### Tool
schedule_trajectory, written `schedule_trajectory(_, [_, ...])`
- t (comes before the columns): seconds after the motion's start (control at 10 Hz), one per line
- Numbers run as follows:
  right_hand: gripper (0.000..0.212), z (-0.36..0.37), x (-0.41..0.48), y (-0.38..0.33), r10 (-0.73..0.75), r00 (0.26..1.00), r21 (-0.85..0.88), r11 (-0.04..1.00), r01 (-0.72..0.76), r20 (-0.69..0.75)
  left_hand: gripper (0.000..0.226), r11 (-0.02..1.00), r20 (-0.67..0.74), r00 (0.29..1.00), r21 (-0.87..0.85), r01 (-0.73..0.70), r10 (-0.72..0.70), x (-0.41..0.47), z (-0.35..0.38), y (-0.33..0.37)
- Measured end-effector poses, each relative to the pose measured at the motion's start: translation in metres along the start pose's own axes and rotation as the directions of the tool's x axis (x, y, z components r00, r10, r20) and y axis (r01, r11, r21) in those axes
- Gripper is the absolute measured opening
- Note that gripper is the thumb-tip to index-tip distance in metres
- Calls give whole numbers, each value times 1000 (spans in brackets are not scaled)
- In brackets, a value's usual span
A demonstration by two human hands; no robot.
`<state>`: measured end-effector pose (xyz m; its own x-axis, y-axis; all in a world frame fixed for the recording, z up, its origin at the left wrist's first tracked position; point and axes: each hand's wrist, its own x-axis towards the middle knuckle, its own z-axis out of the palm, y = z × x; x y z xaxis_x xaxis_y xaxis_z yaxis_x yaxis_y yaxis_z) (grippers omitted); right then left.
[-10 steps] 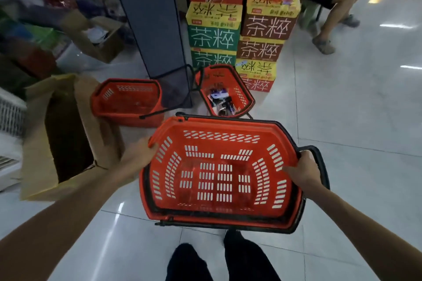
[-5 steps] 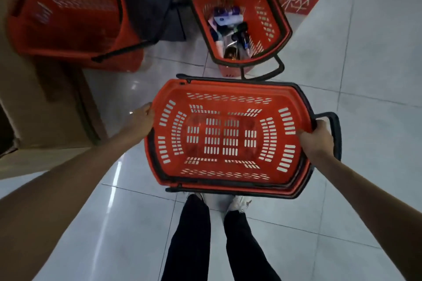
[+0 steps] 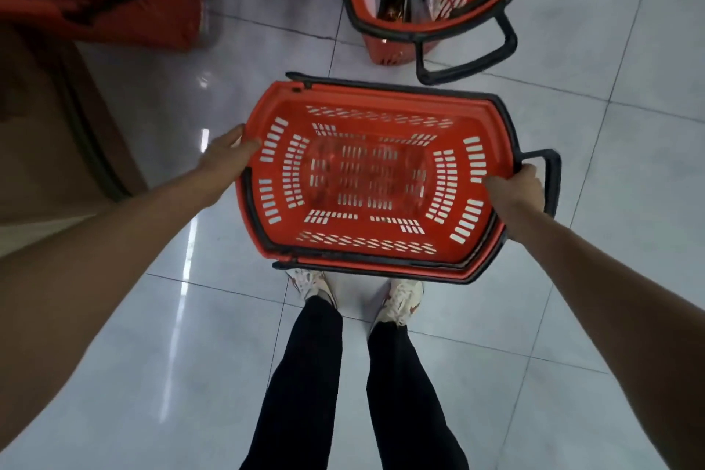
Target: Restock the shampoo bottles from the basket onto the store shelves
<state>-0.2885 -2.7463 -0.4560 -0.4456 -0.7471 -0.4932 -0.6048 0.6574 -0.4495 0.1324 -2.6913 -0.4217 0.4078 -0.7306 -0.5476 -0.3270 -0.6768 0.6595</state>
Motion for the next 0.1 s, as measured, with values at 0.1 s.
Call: schedule_trajectory(0.1, [72,29,-12,38,71,995,-190,980,-58,65,57,983,103,994,182,3,-22,-26,15,-13])
